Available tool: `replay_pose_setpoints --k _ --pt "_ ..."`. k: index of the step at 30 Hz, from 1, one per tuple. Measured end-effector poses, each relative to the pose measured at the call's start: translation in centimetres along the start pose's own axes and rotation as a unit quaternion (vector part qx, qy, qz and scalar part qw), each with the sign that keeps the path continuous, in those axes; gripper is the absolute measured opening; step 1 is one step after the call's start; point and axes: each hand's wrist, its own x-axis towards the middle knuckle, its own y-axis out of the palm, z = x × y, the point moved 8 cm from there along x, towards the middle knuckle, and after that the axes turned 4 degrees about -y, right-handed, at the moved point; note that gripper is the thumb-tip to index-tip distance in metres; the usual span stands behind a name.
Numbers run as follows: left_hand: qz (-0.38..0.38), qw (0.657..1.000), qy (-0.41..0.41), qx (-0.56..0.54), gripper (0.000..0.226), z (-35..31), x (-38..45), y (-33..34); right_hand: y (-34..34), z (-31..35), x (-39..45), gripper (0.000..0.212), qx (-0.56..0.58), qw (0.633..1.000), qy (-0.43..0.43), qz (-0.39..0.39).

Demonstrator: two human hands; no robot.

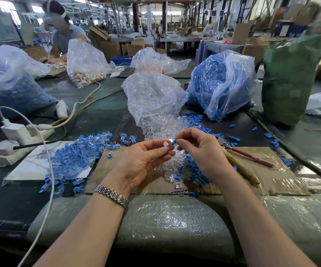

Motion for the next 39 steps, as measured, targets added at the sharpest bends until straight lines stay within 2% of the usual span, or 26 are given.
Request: replay_pose_setpoints --k 8,14,17,19,20,21,22,23,25,26,28,32,35,37,39 --pt "-0.005 1.0 0.008 0.008 0.028 -0.2 0.0 0.3 0.5 0.6 -0.2 0.006 -0.022 0.999 -0.02 0.014" --pt "-0.009 1.0 0.015 0.022 0.018 -0.2 0.1 0.2 1.0 1.0 -0.3 0.005 -0.08 0.995 -0.052 0.02" --pt "0.001 1.0 0.014 0.022 0.02 -0.2 0.1 0.2 0.6 0.7 -0.2 0.007 -0.039 0.999 -0.021 0.029" --pt "0.005 1.0 0.014 0.017 0.021 -0.4 0.2 0.1 -0.8 0.4 -0.1 0.015 -0.047 0.999 0.001 -0.007" --pt "0.006 1.0 0.014 0.015 0.021 -0.4 0.2 0.0 -2.0 0.1 0.0 0.019 -0.098 0.994 0.018 -0.039" --pt "0.008 1.0 0.015 0.013 0.022 -0.4 0.2 -0.1 -3.4 -0.3 0.1 0.025 -0.189 0.979 0.048 -0.064" --pt "0.01 1.0 0.016 0.011 0.022 -0.5 0.2 -0.1 -4.8 -1.1 0.2 0.034 -0.303 0.945 0.099 -0.073" --pt "0.012 1.0 0.017 0.008 0.023 -0.5 0.2 -0.2 -6.2 -2.1 0.0 0.045 -0.405 0.896 0.169 -0.065" --pt "0.019 1.0 0.018 -0.002 0.023 -0.6 0.2 -0.2 -8.8 -4.1 -0.9 0.061 -0.493 0.817 0.299 -0.028" --pt "0.024 1.0 0.018 -0.009 0.023 -0.6 0.2 -0.2 -9.7 -4.9 -1.3 0.063 -0.497 0.799 0.338 -0.009" --pt "0.03 0.999 0.015 -0.021 0.023 -0.7 0.1 -0.1 -10.4 -6.0 -1.5 0.058 -0.492 0.788 0.368 0.031" --pt "0.024 0.999 0.01 -0.043 0.021 -0.8 0.0 -0.2 -9.9 -6.4 -0.8 0.038 -0.516 0.786 0.334 0.063" --pt "0.017 0.998 0.004 -0.063 0.018 -0.7 -0.1 -0.3 -9.4 -6.4 -0.8 0.041 -0.558 0.763 0.312 0.097" --pt "0.014 0.998 0.002 -0.069 0.018 -0.6 -0.1 -0.3 -9.3 -6.4 -0.9 0.046 -0.544 0.77 0.316 0.102" --pt "0.015 0.997 0.0 -0.074 0.02 -0.6 -0.1 -0.3 -9.4 -6.1 -0.9 0.037 -0.513 0.79 0.324 0.086"
